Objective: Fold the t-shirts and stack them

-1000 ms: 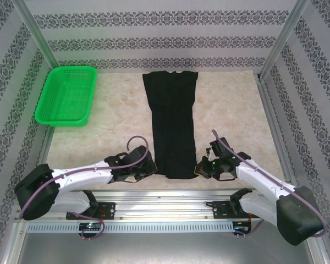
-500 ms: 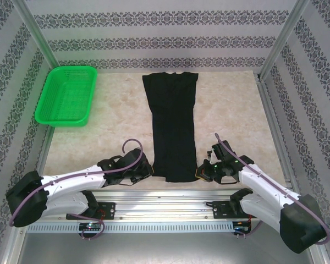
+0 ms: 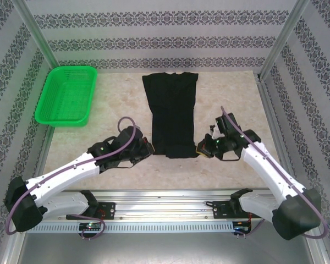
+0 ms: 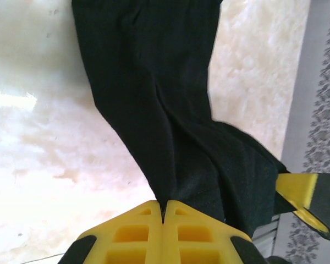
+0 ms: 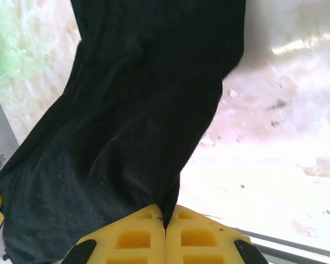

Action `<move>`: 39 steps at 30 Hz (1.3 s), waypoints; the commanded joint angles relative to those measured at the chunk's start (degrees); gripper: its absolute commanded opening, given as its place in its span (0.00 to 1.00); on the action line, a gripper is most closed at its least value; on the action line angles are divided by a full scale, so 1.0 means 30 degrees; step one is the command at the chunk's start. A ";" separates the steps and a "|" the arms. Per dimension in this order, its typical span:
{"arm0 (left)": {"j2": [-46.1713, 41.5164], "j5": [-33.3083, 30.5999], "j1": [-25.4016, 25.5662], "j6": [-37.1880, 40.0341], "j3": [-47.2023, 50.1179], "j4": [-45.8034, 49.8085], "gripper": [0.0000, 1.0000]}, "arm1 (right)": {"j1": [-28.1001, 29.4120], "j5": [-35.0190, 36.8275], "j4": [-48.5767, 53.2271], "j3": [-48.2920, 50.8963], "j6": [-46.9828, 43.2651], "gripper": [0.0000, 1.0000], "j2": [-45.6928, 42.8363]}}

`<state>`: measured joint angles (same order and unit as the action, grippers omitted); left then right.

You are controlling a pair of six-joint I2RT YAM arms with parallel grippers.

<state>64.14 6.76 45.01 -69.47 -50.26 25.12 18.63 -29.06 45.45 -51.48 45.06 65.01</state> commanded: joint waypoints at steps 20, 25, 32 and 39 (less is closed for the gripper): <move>0.8884 0.4123 -0.7152 0.6863 -0.9597 0.1229 0.00 | -0.2612 0.1025 0.3932 -1.5206 -0.6147 0.01 1.2881; 1.0774 0.4322 -0.7875 0.7570 -1.1097 0.1315 0.00 | -0.2971 0.1483 0.4449 -1.7957 -0.6465 0.01 1.5301; 1.3349 0.5026 -0.8632 0.8290 -1.3485 0.1433 0.00 | -0.3175 0.1851 0.5179 -2.1213 -0.6595 0.02 1.8074; 1.5740 0.5382 -0.9254 0.9017 -1.5262 0.1757 0.00 | -0.3412 0.2113 0.5481 -2.3287 -0.6509 0.04 2.0350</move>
<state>109.47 22.55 18.83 -45.04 -93.49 27.97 9.69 -25.50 60.01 -118.78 26.55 123.74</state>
